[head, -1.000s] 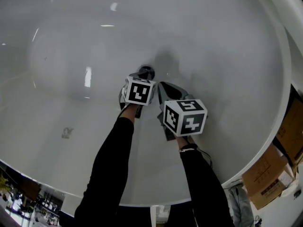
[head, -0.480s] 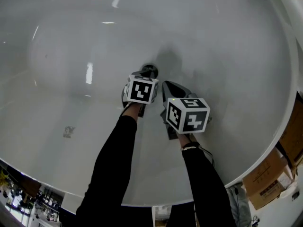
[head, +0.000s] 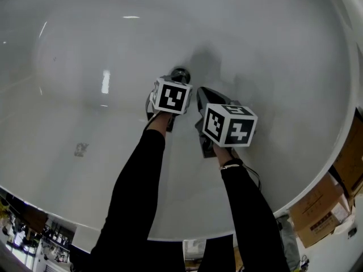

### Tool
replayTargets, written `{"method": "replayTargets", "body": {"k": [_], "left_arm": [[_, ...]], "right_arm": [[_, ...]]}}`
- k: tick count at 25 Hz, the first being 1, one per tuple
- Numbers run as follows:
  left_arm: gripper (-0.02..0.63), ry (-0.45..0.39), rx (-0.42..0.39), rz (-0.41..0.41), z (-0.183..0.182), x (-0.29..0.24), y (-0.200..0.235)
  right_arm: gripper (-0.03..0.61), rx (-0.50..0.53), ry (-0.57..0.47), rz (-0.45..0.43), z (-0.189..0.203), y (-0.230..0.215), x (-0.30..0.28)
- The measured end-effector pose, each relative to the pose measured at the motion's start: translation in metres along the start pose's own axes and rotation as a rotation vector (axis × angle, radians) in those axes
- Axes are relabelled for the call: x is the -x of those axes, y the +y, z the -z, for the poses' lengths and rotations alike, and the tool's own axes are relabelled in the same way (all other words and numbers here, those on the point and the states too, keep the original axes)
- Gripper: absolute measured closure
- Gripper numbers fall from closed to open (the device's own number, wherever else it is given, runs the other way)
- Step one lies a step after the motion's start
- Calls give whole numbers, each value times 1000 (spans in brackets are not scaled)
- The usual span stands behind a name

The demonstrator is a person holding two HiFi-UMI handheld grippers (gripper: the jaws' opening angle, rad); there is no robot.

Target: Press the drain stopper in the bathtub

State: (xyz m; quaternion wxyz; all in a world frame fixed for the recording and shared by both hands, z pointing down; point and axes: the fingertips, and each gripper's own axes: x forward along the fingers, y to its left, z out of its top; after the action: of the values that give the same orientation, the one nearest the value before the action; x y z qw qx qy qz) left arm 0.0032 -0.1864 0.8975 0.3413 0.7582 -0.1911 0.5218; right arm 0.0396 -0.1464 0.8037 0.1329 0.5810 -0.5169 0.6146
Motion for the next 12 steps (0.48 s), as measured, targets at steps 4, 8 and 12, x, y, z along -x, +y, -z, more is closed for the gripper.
{"method": "replayTargets", "body": {"k": [4,8,12], "left_arm": [[606,-21,-56,-21,2,5,-4],[606,-50,-23,-25,-3,10,-3],[606,-64,-6,-29,-5,18,1]], "right_arm": [[583,2,3,-4,2,2,6],[583,-12,-12,-17,-2,3,11],[583,-13,-17,-19,-2,3,14]]}}
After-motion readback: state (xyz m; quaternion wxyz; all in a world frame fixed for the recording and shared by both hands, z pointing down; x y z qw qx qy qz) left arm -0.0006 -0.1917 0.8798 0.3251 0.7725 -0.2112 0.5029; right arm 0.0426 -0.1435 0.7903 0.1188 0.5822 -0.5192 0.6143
